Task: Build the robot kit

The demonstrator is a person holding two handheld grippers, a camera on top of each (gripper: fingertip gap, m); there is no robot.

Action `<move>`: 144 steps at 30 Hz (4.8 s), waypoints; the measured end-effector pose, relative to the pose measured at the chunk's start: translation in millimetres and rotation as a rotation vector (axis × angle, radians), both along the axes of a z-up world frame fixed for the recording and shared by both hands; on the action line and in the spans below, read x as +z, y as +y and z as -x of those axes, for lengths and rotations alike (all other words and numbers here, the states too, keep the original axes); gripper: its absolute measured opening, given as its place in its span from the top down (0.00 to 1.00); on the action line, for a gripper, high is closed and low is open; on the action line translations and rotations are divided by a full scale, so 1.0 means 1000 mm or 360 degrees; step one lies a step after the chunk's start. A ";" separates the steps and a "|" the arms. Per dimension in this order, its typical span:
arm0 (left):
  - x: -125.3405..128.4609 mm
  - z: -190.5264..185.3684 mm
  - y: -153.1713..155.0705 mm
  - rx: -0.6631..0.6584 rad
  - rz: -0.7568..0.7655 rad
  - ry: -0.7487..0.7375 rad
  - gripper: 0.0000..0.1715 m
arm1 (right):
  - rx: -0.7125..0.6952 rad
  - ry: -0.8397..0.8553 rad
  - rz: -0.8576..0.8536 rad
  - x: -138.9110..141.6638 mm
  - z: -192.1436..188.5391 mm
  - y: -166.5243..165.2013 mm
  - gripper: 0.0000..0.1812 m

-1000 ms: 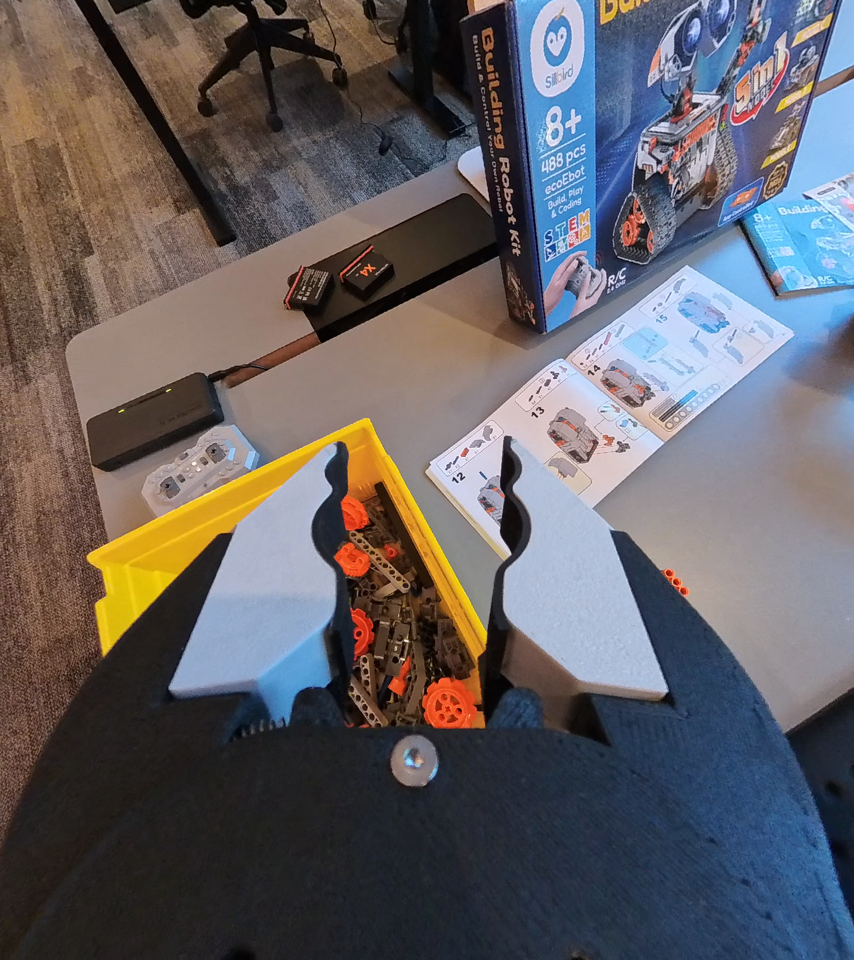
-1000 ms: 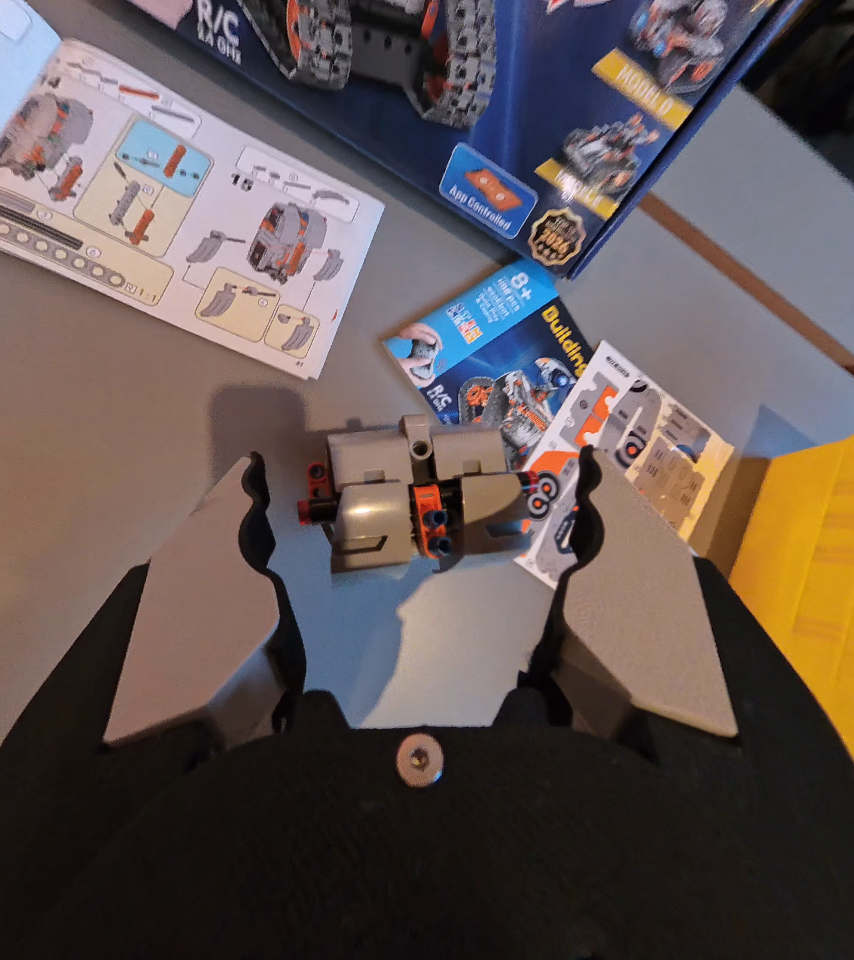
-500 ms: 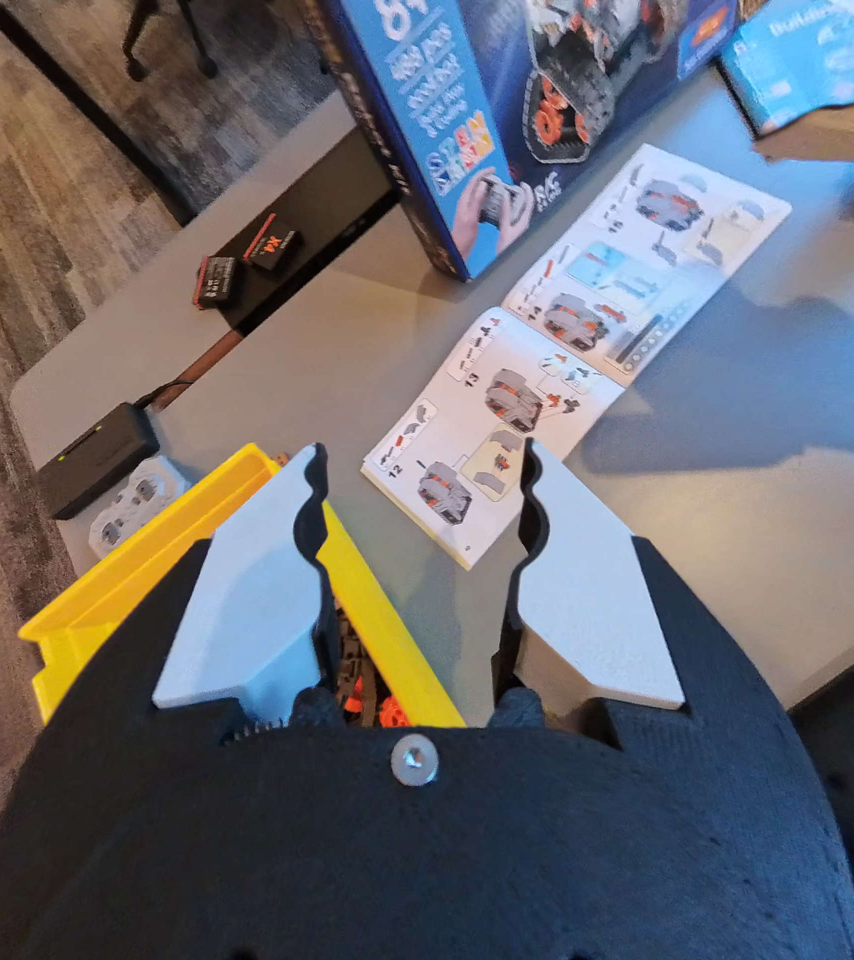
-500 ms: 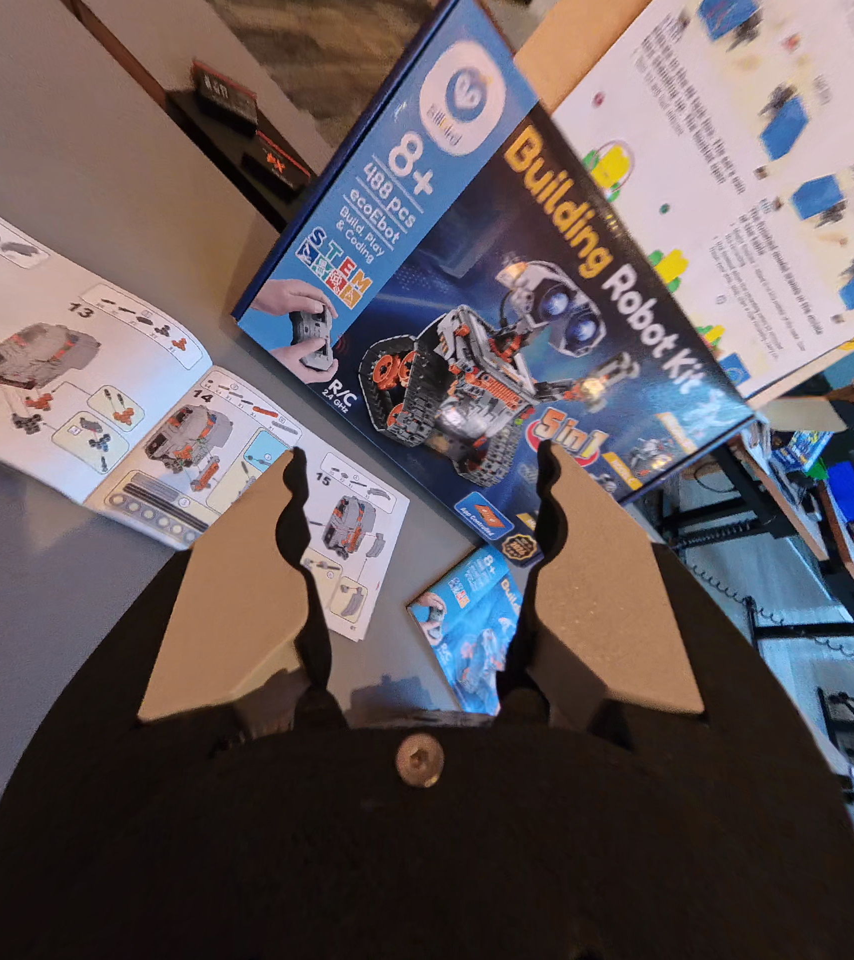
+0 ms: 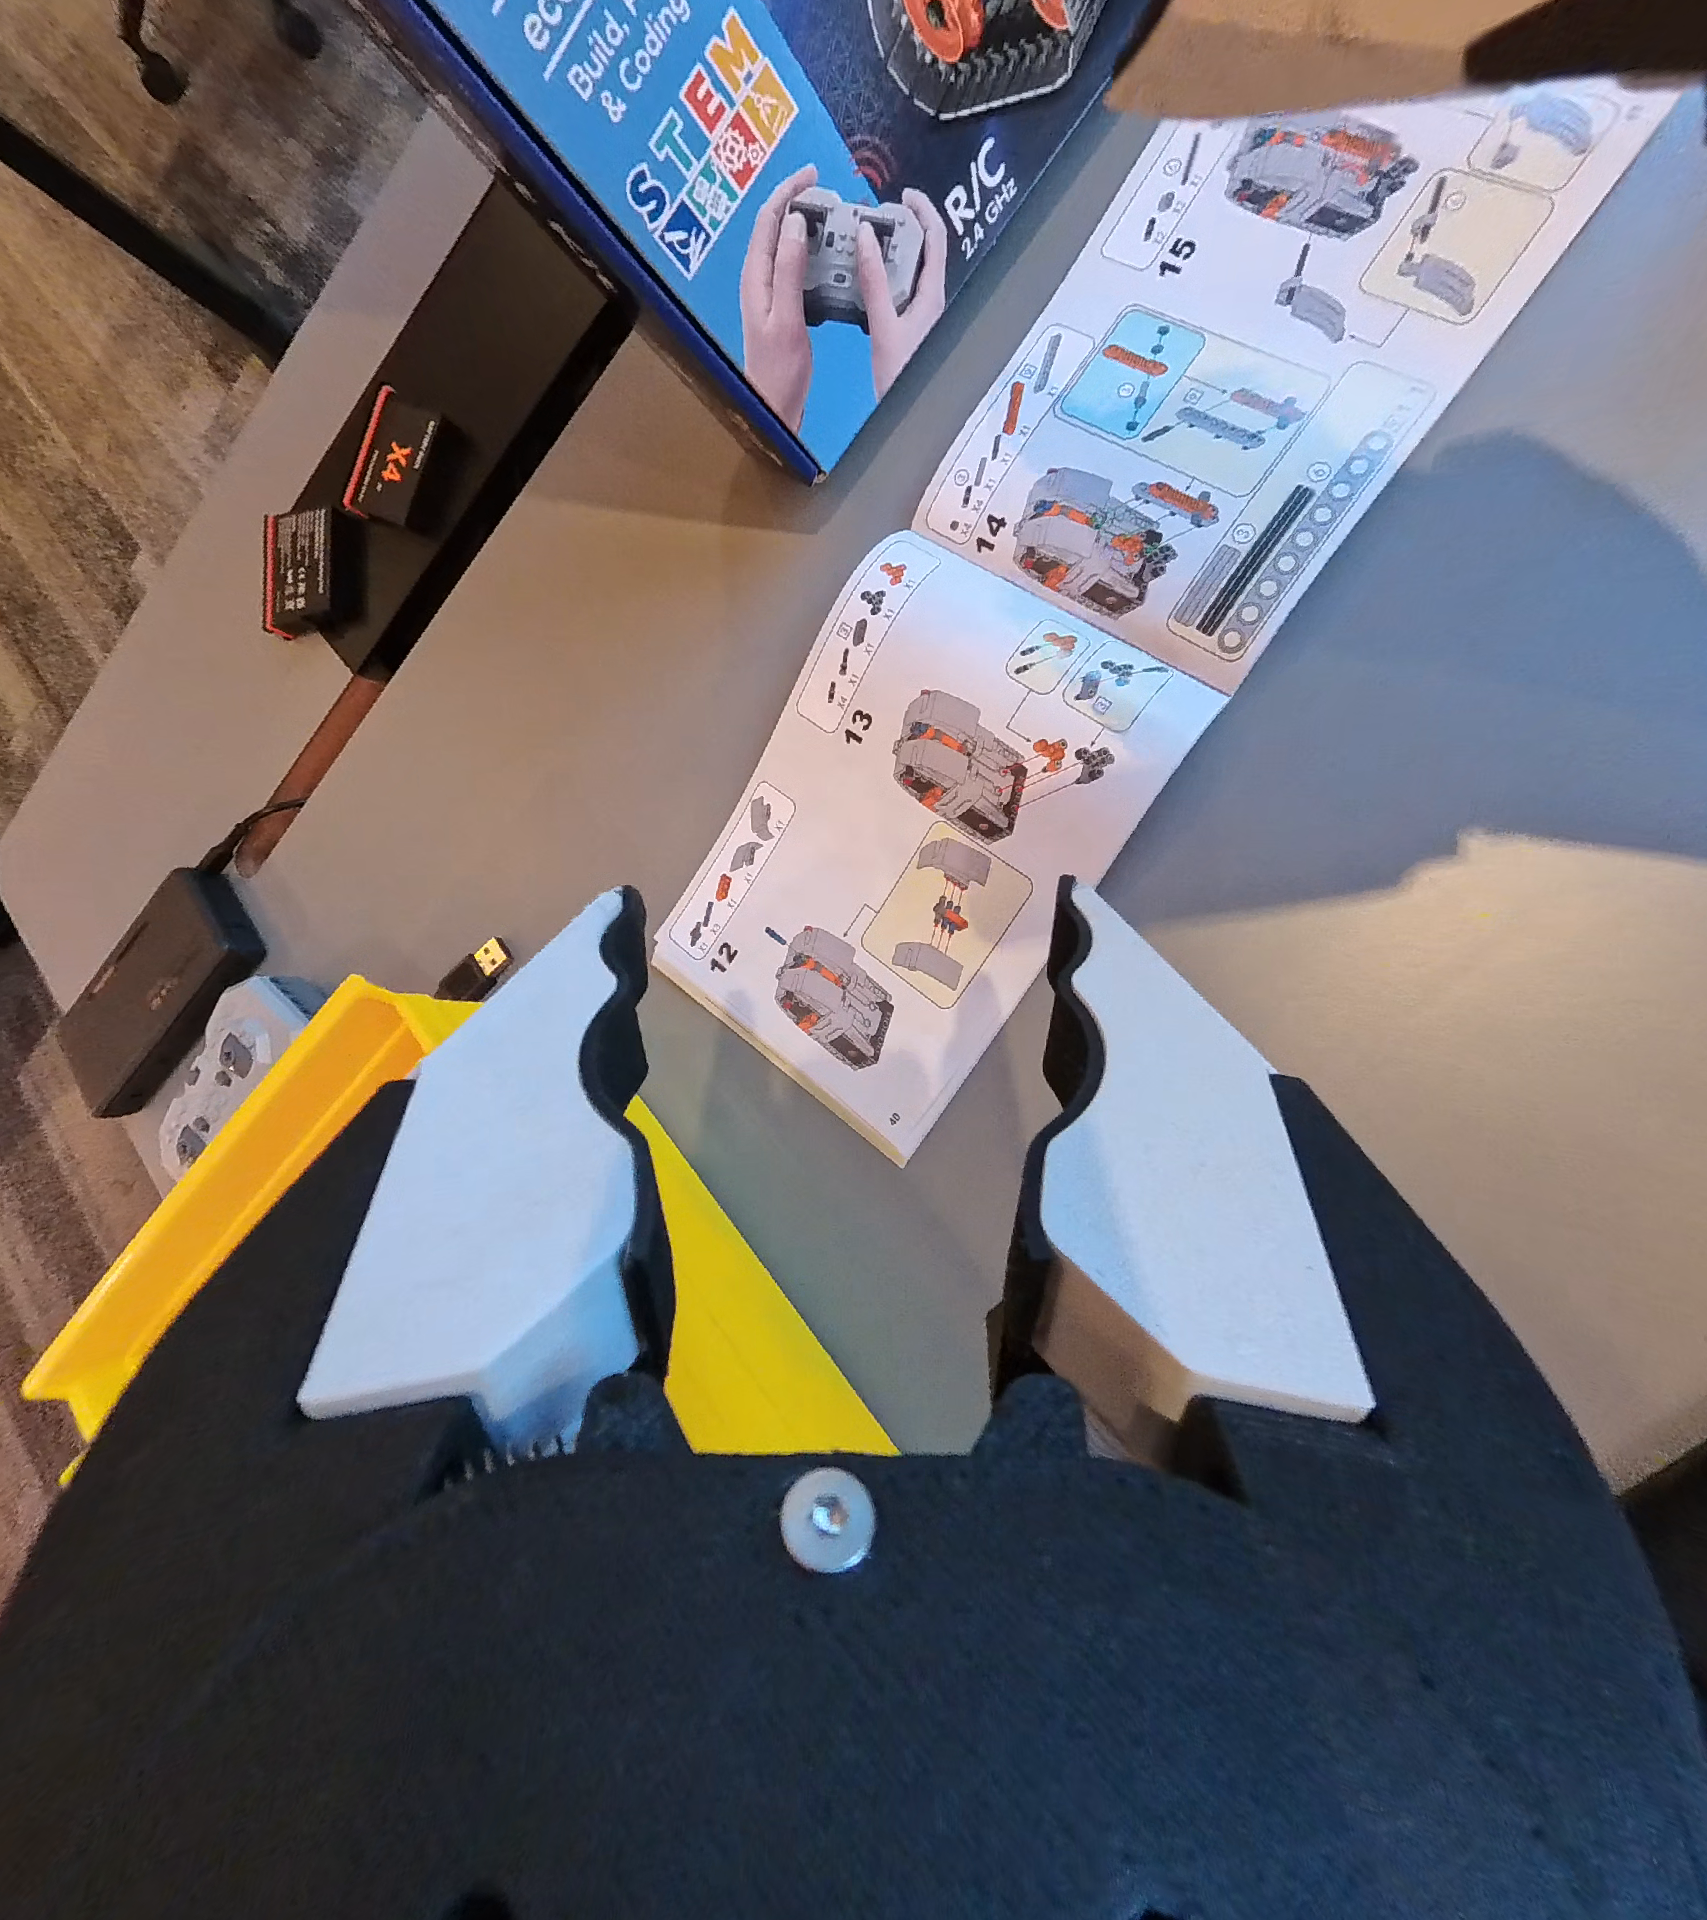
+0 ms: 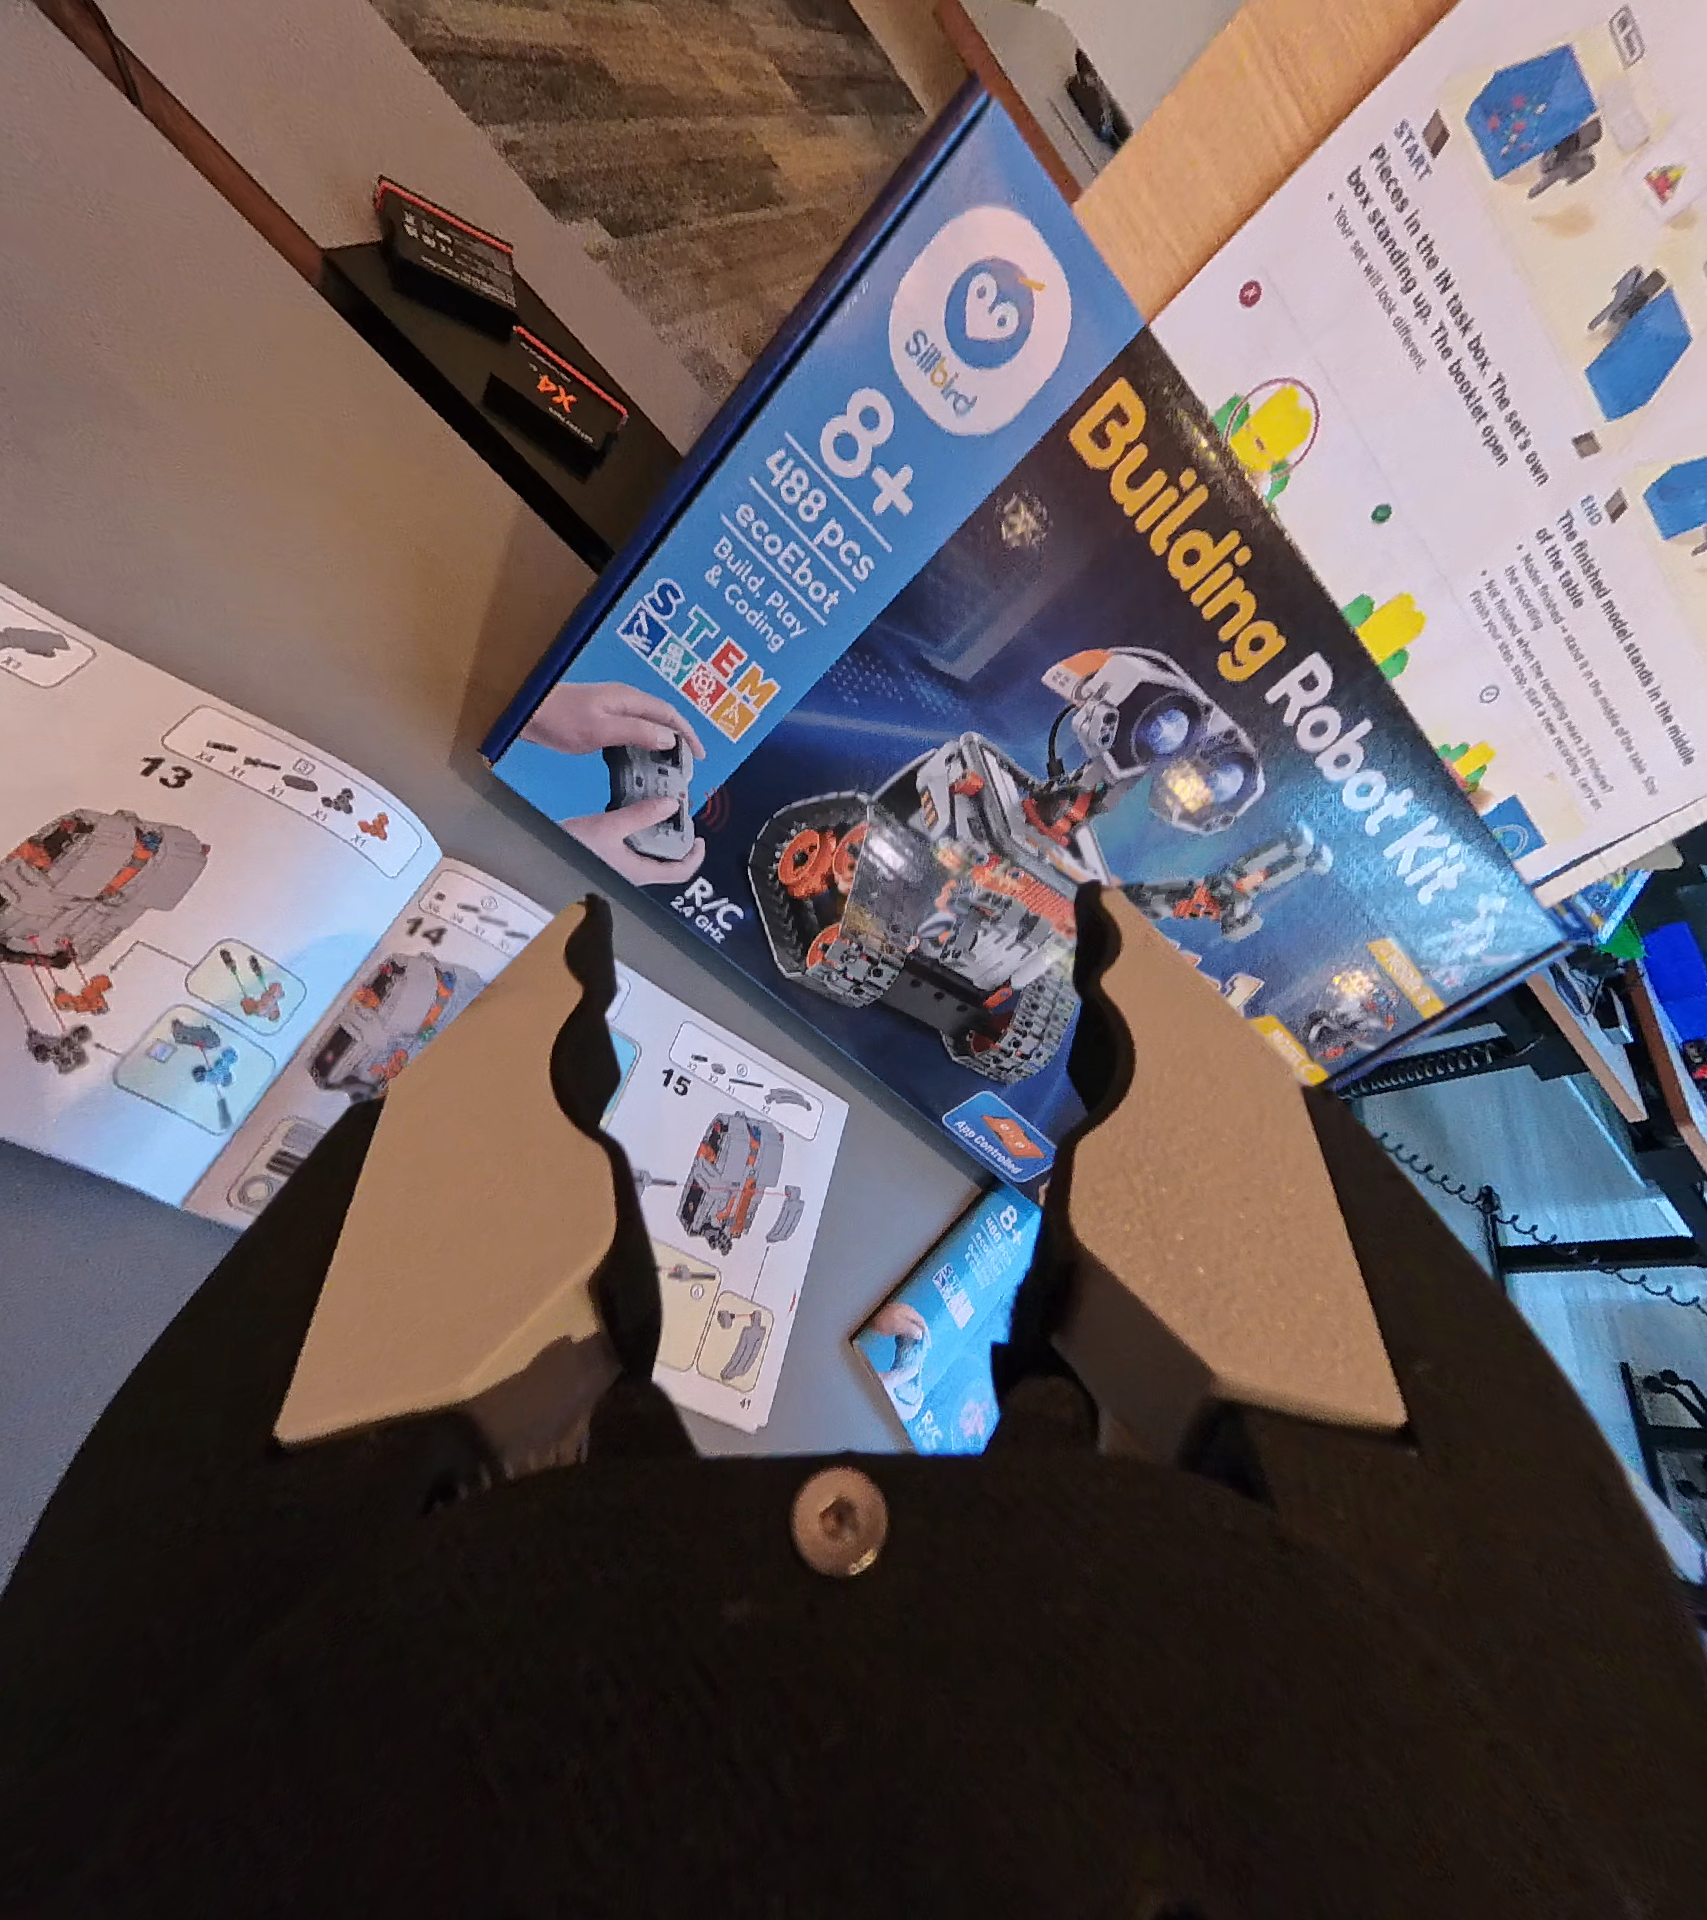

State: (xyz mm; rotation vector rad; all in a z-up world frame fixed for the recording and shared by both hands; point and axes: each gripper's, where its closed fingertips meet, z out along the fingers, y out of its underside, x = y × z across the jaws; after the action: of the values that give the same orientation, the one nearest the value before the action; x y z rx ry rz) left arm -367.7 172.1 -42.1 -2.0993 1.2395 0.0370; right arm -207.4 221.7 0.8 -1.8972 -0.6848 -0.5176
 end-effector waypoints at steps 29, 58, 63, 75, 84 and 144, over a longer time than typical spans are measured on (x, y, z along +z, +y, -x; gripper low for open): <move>0.022 0.011 0.014 0.0047 -0.0174 -0.0029 0.56 | 0.0073 0.0031 -0.0008 0.003 0.010 0.003 0.52; 0.035 0.026 0.016 0.0096 -0.0197 -0.0078 0.57 | 0.0079 0.0027 0.0005 0.001 0.011 0.003 0.52; 0.036 0.028 0.017 0.0104 -0.0198 -0.0079 0.57 | 0.0080 0.0026 0.0006 0.000 0.011 0.003 0.52; 0.039 0.031 0.017 0.0112 -0.0207 -0.0092 0.57 | 0.0079 0.0028 0.0004 0.000 0.011 0.002 0.52; 0.043 0.034 0.018 0.0124 -0.0221 -0.0108 0.58 | 0.0081 0.0031 0.0011 -0.001 0.011 0.002 0.52; -0.003 0.198 0.034 0.0648 0.0545 -0.0313 0.83 | 0.0456 0.0652 0.0186 0.037 -0.009 -0.031 0.81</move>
State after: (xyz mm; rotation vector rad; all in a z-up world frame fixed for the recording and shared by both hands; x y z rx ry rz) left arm -565.9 206.2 -44.9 -2.5522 0.7253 -0.2086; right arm -198.6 190.4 37.9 -1.8920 -0.7062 0.0946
